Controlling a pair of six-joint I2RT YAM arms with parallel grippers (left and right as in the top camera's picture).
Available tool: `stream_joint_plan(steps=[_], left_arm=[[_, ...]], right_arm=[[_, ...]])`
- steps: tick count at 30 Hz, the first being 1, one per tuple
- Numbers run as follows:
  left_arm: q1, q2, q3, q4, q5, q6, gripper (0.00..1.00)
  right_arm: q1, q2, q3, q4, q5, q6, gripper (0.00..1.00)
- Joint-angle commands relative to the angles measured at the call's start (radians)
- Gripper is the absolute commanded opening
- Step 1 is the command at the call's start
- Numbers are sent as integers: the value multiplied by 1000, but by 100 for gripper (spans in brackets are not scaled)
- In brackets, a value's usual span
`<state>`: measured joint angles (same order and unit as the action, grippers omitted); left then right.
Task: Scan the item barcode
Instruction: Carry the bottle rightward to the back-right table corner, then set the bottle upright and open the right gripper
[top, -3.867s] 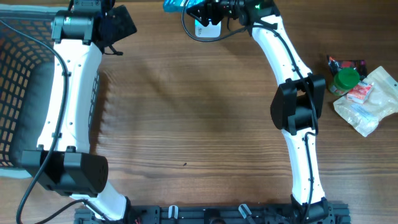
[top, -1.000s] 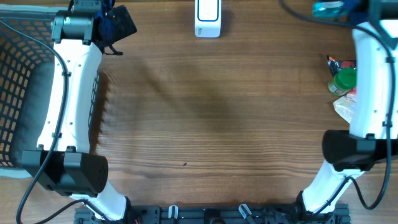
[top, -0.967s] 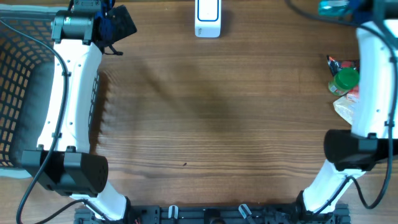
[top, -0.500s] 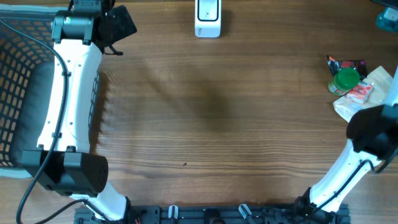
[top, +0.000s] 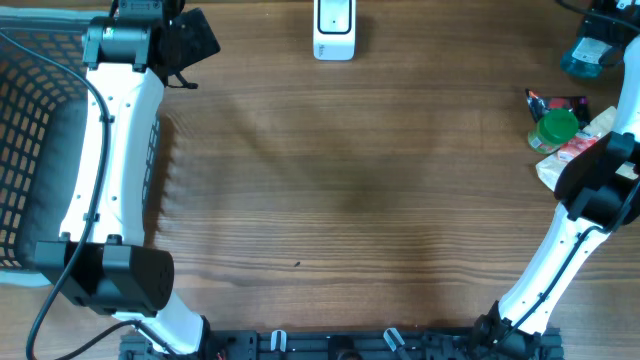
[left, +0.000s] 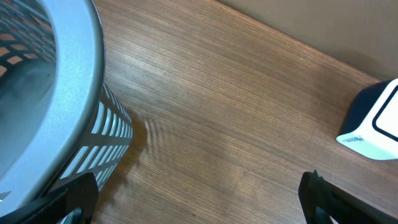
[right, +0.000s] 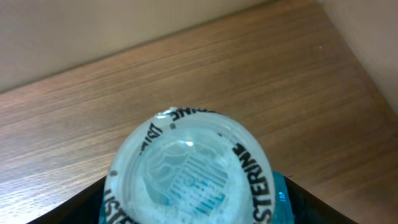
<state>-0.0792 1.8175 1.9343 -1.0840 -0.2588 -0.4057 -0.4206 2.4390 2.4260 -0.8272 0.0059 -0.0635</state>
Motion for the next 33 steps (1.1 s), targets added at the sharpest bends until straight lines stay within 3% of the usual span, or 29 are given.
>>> stream_joint_plan(steps=[1, 13, 16, 24, 28, 33], left_arm=[[3, -11, -5, -1, 8, 5, 100], [3, -11, -5, -1, 8, 5, 100], [3, -11, -5, -1, 8, 5, 100], [3, -11, -5, -1, 8, 5, 100], [3, -11, -5, -1, 8, 5, 100], [3, -11, -5, -1, 8, 5, 100]], right_arm=[[2, 16, 19, 17, -42, 14, 68], [2, 26, -27, 34, -53, 18, 69], [2, 26, -62, 57, -53, 18, 76], [2, 26, -72, 29, -53, 19, 76], [2, 26, -72, 10, -52, 18, 89], [2, 3, -71, 2, -49, 18, 99]])
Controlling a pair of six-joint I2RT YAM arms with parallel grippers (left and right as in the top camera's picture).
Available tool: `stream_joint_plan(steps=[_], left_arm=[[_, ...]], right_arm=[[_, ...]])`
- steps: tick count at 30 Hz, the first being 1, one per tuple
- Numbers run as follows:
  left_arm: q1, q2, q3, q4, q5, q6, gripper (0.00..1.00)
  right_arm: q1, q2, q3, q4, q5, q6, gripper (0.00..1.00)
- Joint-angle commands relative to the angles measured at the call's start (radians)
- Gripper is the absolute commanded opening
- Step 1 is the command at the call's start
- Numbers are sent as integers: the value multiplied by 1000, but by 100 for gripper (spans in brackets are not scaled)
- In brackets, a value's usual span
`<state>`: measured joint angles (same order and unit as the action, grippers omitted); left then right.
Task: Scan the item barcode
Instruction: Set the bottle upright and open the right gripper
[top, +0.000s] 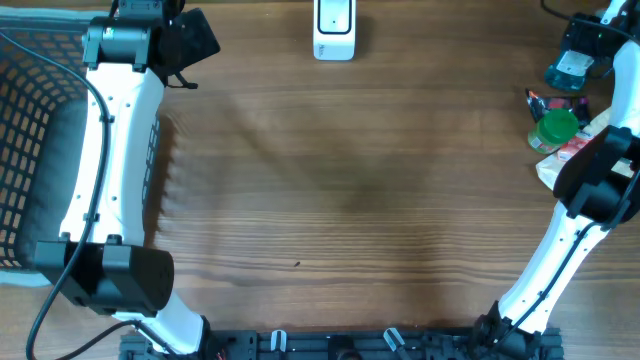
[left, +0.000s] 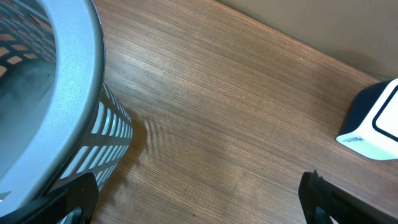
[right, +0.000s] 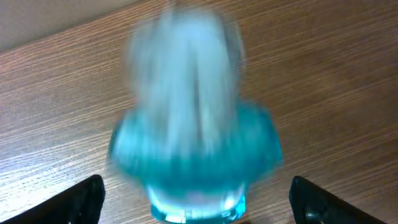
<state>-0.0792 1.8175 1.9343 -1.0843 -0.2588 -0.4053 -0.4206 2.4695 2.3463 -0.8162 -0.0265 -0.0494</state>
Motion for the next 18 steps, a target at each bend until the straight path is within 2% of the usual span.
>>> stream_joint_plan(steps=[1, 12, 18], left_arm=[[3, -11, -5, 0, 8, 5, 100], [3, -11, -5, 0, 8, 5, 100], [3, -11, -5, 0, 8, 5, 100]], right_arm=[[2, -43, 9, -10, -16, 3, 100], [3, -192, 9, -43, -16, 43, 100], [32, -364, 9, -67, -16, 88, 100]])
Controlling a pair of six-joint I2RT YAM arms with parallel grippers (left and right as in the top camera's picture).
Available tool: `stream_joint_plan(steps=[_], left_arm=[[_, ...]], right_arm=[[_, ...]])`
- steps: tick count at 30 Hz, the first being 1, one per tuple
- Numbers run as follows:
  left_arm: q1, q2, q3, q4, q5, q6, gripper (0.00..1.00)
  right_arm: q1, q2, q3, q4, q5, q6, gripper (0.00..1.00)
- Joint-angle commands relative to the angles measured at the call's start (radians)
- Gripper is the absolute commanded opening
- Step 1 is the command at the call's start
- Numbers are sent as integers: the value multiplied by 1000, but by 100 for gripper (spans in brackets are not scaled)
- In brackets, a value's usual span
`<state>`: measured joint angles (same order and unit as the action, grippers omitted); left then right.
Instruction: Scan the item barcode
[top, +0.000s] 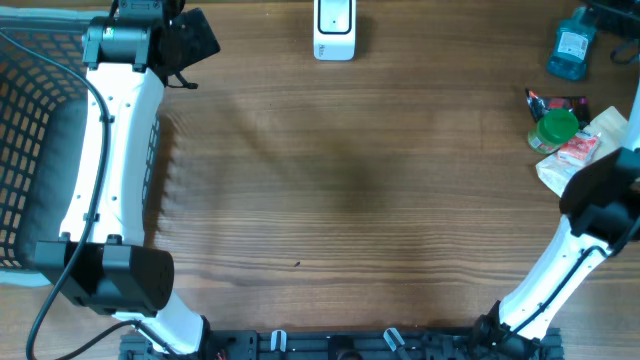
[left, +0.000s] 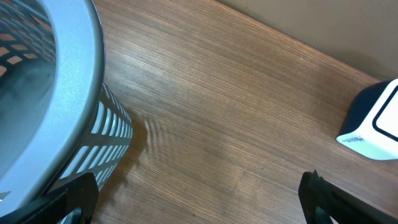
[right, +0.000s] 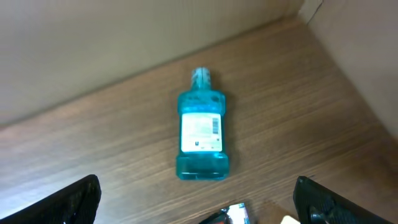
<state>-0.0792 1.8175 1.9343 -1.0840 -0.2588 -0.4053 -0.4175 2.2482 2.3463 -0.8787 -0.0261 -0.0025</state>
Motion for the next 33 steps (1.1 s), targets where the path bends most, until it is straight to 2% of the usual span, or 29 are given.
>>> stream_joint_plan(steps=[1, 4, 9, 13, 17, 20, 21, 25, 29, 33], left_arm=[[3, -11, -5, -1, 8, 5, 100], [3, -11, -5, -1, 8, 5, 100], [4, -11, -5, 0, 8, 4, 100], [3, -11, -5, 93, 8, 5, 100], [3, -11, -5, 111, 8, 4, 100], [3, -11, -5, 218, 35, 8, 100], [3, -13, -5, 250, 42, 32, 100], [3, -52, -4, 411, 21, 260, 100], [3, -171, -4, 540, -125, 466, 100], [4, -292, -4, 499, -136, 607, 100]], right_arm=[[40, -180, 9, -10, -14, 50, 100], [90, -324, 9, -27, 10, 113, 100], [205, -533, 9, -23, 107, 117, 100], [294, -661, 9, -21, 240, 168, 100], [351, -752, 9, 0, 238, 220, 100], [375, -800, 9, 61, 236, 237, 100], [375, -809, 9, 79, 236, 238, 100], [375, -834, 9, 150, 236, 239, 100], [375, -828, 9, 267, 236, 242, 100], [375, -800, 9, 361, 244, 246, 100]])
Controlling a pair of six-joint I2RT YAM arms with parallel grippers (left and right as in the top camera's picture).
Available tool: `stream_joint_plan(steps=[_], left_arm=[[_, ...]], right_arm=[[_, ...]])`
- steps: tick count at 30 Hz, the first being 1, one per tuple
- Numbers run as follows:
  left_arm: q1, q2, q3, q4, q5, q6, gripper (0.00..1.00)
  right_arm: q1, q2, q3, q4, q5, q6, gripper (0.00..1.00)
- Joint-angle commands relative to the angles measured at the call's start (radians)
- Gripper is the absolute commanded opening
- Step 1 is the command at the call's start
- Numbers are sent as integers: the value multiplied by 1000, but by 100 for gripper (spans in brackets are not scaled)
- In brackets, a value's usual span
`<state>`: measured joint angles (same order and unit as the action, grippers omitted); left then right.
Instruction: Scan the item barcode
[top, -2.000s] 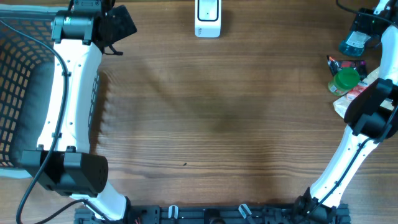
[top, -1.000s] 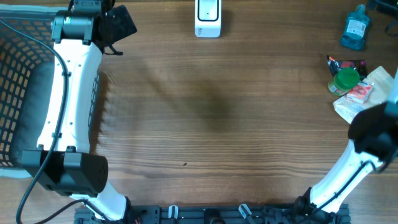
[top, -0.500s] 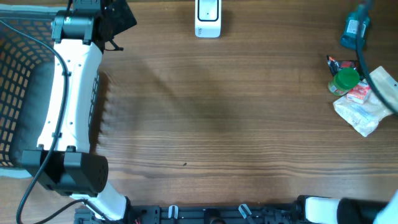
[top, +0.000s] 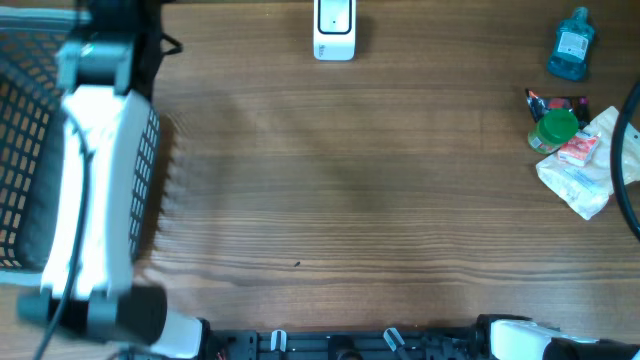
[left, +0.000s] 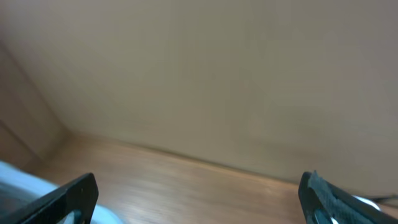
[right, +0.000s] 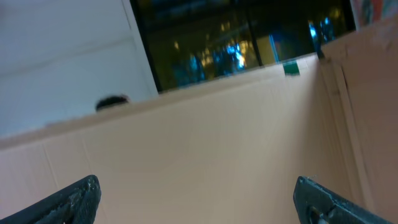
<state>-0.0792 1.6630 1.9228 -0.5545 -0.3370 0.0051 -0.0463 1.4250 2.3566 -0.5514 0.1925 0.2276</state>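
The blue mouthwash bottle (top: 572, 43) lies flat at the table's far right corner, cap toward the back edge, with no gripper on it. The white scanner (top: 334, 30) stands at the back middle. My left arm (top: 98, 150) reaches along the basket's edge, blurred. The left gripper (left: 196, 202) is open and empty, its view tilted toward the cardboard wall. Also open and empty, the right gripper (right: 199, 202) faces a wall and a window. It is outside the overhead view.
A dark mesh basket (top: 25, 150) fills the left side. A green-lidded jar (top: 556, 128), a dark packet (top: 556, 101) and white-and-red pouches (top: 580, 168) lie at the right edge. Cardboard walls (left: 205, 81) ring the table.
My right arm has left the overhead view, and its camera now faces the wall instead of the bottle. The left arm has shifted toward the basket and its view has tilted up. The bottle stays put.
First the right gripper held the mouthwash bottle at the far right corner. Then the bottle was blurred between opened fingers. Then it lay flat on the table with the gripper open high above it. Now both arms have moved away.
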Motion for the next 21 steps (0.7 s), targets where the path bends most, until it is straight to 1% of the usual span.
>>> stream_joint_plan(steps=[1, 2, 4, 5, 8, 11, 13, 15, 16, 19, 21], left_arm=[[4, -153, 7, -52, -58, 223, 100], [4, -176, 5, -77, -55, 263, 100], [4, -227, -3, -83, -48, 267, 100], [4, -259, -14, -92, -29, 268, 100], [6, -347, -97, -100, 24, 268, 100], [19, -448, -263, -49, 77, 268, 100], [26, -517, -383, 16, 83, 269, 100], [38, -613, -521, 90, 84, 268, 100], [45, -653, -571, 117, 89, 268, 100], [89, -801, -710, 160, 202, 268, 100], [135, -906, -787, 175, 322, 268, 100]], right_arm=[[4, 32, -2, 41, 37, 14, 100], [4, 35, -4, 35, 48, 11, 100], [5, 10, -52, 22, 47, 12, 100], [12, -22, -103, 14, 47, 6, 100], [39, -136, -280, 1, 48, -78, 100], [55, -266, -478, 0, 56, -105, 100], [55, -344, -580, 0, 57, -123, 100], [55, -455, -697, 6, 100, -122, 100], [55, -490, -729, 9, 101, -122, 100], [55, -644, -846, 10, 104, -122, 100], [55, -731, -902, 3, 103, -122, 100]])
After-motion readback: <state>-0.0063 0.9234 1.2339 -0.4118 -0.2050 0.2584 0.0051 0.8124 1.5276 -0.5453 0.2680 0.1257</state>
